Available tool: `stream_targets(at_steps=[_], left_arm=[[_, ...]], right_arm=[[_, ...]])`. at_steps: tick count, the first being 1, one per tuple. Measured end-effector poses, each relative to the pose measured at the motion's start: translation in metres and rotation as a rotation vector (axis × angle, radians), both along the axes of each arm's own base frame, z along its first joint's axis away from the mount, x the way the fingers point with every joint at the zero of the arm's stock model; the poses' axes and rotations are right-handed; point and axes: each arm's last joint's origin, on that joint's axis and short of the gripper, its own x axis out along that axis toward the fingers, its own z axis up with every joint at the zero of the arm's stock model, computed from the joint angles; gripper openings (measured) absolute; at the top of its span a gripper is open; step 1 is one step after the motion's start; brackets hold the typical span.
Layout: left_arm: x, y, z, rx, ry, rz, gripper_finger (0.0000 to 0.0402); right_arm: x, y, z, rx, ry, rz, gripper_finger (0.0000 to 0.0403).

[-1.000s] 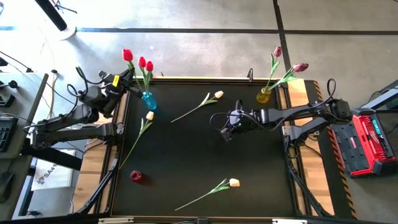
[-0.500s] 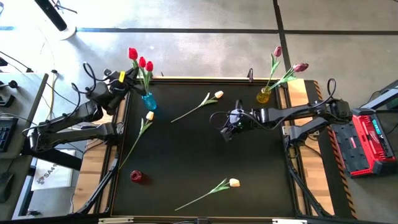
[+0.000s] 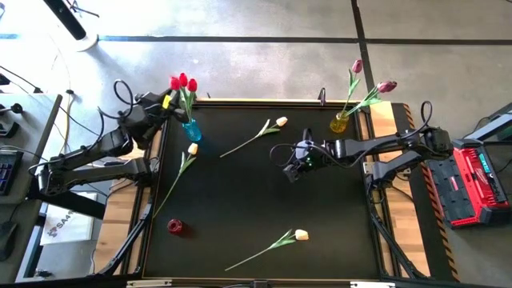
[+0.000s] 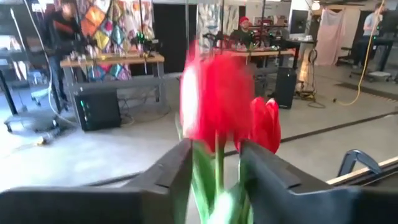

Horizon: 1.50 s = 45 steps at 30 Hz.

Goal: Sort flowers into vase by color
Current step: Put the light red flower into the blue vase, then put the left yellow flower into the red vase

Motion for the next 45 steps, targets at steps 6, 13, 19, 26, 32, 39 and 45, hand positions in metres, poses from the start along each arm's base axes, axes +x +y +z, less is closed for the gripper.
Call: stream_targets(at_steps=[6,13,19,26,32,39,45], left_arm=[[0.001,-0.001,-0.005,-0.07,-0.051,-0.032,0.0184],[-0.002,-0.005,0.006,-0.145,-0.067,-0.148,0.02],[-0.015,-0.016,0.028,-0.243,0.022,-0.191,0.02],[-0.019,-0.027,0.008,-0.59,0.057,-0.307,0.02],[-0.009,-0.033,-0.023,-0.849,0.147,-0.281,0.02],[0.005,-0.041,-0.061,-1.017,0.238,-0.26,0.02],[0.008,-0.048,-0.093,-1.107,0.297,-0.19,0.02]], right_arm=[[0.0,0.0,0.0,0.002,0.0,-0.003,0.0224],[0.0,0.0,0.0,0.023,-0.002,-0.014,0.0224],[0.0,0.001,0.0,0.044,-0.002,0.003,0.0224],[0.0,0.001,0.0,0.036,-0.001,0.012,0.0224],[0.0,0.001,0.0,0.027,0.0,0.027,0.0224],[0.0,0.004,0.0,0.038,-0.001,0.04,0.0224],[0.0,0.013,0.0,0.031,0.004,0.071,0.0224]])
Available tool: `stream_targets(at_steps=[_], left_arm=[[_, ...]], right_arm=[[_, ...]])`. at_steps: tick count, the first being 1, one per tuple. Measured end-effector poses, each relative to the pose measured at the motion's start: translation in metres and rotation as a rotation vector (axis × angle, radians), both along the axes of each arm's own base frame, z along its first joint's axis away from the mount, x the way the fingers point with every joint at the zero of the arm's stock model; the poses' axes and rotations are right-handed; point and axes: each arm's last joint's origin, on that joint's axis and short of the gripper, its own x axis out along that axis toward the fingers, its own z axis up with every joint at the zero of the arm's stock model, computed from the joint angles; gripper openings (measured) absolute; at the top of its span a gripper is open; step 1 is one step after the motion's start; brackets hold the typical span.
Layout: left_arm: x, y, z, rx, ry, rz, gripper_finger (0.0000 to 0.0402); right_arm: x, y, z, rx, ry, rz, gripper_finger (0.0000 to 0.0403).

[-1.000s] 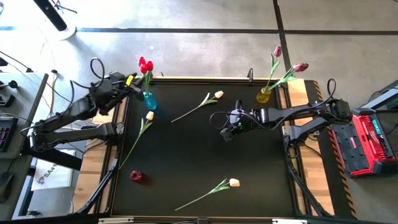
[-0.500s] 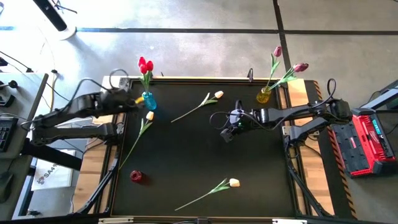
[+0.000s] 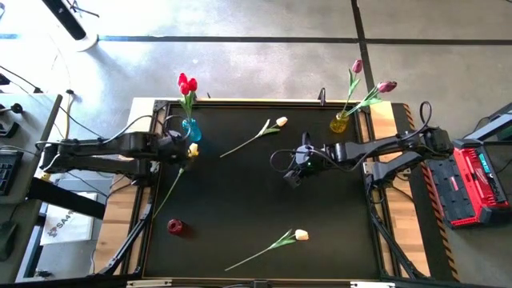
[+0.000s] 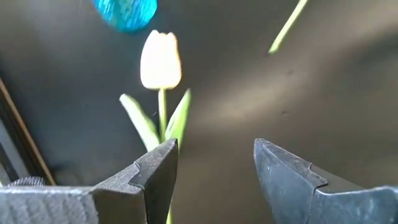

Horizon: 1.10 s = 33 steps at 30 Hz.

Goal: Sort flowers into vase by color
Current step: Put the left yellow flower into the red vase

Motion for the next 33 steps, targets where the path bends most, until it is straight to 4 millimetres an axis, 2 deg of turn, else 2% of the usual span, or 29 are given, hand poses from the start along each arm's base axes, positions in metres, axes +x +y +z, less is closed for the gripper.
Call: stream_targets(at_steps=[8,23,27,33], left_arm=[[0.0,-0.001,-0.035,-0.044,0.159,0.021,0.02],[0.013,-0.001,-0.073,-0.135,0.357,-0.057,0.0197],[0.015,-0.001,-0.078,-0.144,0.402,-0.055,0.017],[0.021,-0.001,-0.083,-0.159,0.408,-0.069,0.0099]], right_arm=[[0.0,0.005,0.0,-0.01,0.0,0.012,0.0224],[0.0,0.005,0.0,-0.005,0.0,0.007,0.0224],[0.0,0.005,0.0,0.005,0.001,0.012,0.0224],[0.0,0.007,0.0,0.027,0.001,0.024,0.0224]])
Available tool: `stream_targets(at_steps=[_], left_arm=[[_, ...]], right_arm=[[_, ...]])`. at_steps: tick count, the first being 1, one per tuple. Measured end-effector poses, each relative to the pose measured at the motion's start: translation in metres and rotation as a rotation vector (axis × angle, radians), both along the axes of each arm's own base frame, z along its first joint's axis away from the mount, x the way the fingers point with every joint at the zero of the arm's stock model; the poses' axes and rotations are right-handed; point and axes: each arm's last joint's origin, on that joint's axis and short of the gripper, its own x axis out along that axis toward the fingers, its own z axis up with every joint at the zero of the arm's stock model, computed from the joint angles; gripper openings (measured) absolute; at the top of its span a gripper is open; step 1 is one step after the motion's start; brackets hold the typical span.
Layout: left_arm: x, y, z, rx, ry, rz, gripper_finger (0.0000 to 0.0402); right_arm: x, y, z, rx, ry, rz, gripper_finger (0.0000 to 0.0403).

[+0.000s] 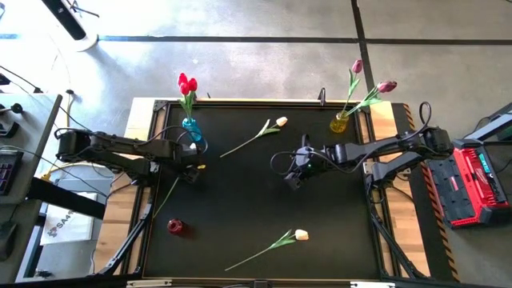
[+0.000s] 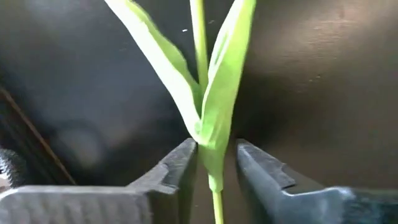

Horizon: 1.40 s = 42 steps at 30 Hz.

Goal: Sort flowers into vase by color
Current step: Put the left yellow flower into the red vase

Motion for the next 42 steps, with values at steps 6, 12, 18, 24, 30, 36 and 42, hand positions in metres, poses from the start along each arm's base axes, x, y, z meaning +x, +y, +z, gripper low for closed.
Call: stream_targets(at_steps=[6,12,18,24,30,36,42], left_arm=[[0.002,0.0,0.0,-0.008,-0.03,-0.008,0.0041],[0.004,0.0,0.003,-0.027,-0.038,-0.004,0.0005],[0.014,0.001,0.017,-0.027,-0.07,-0.005,0.0002],[0.029,-0.002,0.037,-0.021,-0.144,-0.036,0.0001],[0.045,-0.01,0.06,-0.007,-0.236,-0.095,0.0],[0.059,-0.028,0.085,-0.005,-0.33,-0.197,0.0],[0.07,-0.052,0.11,-0.019,-0.454,-0.249,0.0]], right_arm=[[0.0,0.006,0.0,0.008,0.001,0.011,0.0224],[-0.001,0.013,0.0,-0.005,0.0,0.029,0.0224],[-0.002,0.021,0.0,-0.004,0.001,0.042,0.0224],[-0.004,0.038,0.0,-0.007,0.001,0.064,0.0224],[-0.008,0.056,0.0,-0.056,-0.007,0.083,0.0224],[-0.011,0.065,0.0,-0.083,-0.01,0.104,0.0224],[-0.015,0.076,-0.001,-0.098,-0.004,0.142,0.0224]])
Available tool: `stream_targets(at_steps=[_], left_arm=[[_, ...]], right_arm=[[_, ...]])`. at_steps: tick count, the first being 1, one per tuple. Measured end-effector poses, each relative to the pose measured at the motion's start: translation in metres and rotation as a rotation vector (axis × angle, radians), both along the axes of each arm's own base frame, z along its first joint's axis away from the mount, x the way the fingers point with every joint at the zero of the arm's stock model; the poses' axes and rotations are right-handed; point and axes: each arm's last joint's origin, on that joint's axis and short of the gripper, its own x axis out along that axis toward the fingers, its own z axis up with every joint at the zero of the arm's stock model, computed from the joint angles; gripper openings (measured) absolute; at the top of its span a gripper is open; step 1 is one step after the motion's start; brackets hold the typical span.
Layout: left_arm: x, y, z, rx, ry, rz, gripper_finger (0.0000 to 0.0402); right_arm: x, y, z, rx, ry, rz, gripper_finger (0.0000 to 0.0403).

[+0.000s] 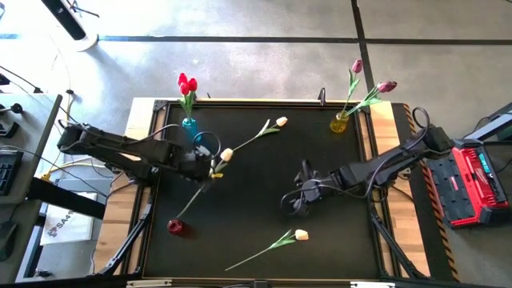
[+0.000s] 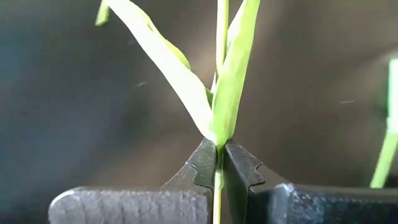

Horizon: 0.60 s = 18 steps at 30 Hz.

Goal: Sort flowers into vase by color
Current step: Put the left yellow flower into the red vase

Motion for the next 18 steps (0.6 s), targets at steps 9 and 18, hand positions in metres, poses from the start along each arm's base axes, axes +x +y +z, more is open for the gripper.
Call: stream_targets(at_steps=[9,18], left_arm=[[0.015,-0.044,0.044,0.062,-0.338,-0.033,0.0],[0.004,-0.079,0.089,0.38,-0.556,-0.111,0.0]], right_arm=[[-0.003,0.007,0.0,-0.088,-0.017,0.058,0.0224],[-0.003,0.009,0.0,-0.062,-0.02,0.01,0.0224]])
